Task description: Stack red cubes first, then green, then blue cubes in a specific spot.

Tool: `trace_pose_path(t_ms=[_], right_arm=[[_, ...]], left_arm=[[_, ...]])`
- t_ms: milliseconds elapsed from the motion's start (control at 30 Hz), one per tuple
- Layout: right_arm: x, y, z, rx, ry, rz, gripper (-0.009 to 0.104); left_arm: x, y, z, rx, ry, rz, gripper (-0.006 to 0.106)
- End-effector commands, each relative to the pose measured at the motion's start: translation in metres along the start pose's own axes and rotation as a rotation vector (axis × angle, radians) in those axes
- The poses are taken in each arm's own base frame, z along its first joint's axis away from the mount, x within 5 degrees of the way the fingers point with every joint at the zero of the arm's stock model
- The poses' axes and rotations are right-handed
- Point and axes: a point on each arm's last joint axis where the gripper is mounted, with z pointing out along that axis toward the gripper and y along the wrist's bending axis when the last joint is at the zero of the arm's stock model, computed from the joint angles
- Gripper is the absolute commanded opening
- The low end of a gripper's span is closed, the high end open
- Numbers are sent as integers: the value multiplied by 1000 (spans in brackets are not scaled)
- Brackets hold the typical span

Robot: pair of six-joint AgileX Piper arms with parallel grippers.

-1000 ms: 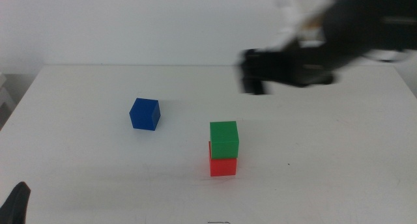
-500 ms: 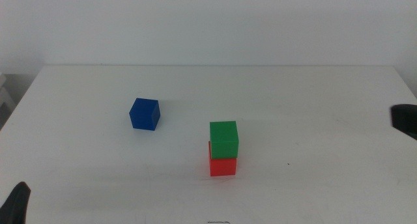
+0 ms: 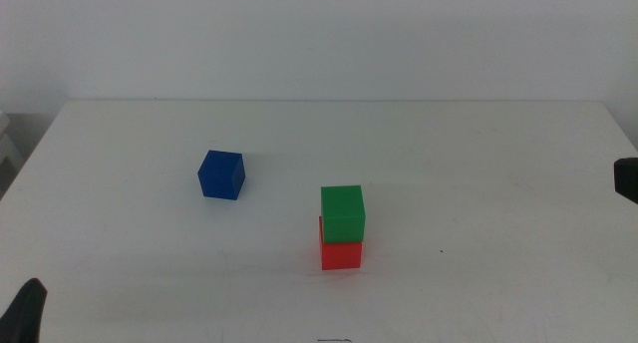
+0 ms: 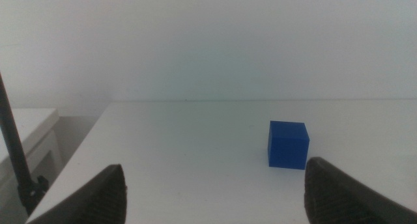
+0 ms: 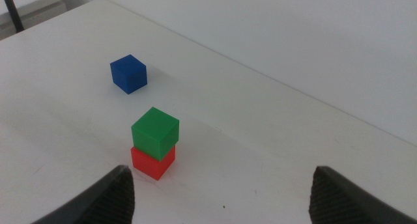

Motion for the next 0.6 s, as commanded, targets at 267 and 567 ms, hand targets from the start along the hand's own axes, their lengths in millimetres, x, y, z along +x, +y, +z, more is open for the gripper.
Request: trace_pose_path(t_ms=[267, 567], right_arm=[[-13, -3, -5, 30, -95, -15, 89], [-13, -3, -5, 30, -95, -15, 89]], left_arm=[[-108, -3, 32, -13, 319, -50, 94], [-163, -8, 85, -62, 796, -207, 94]])
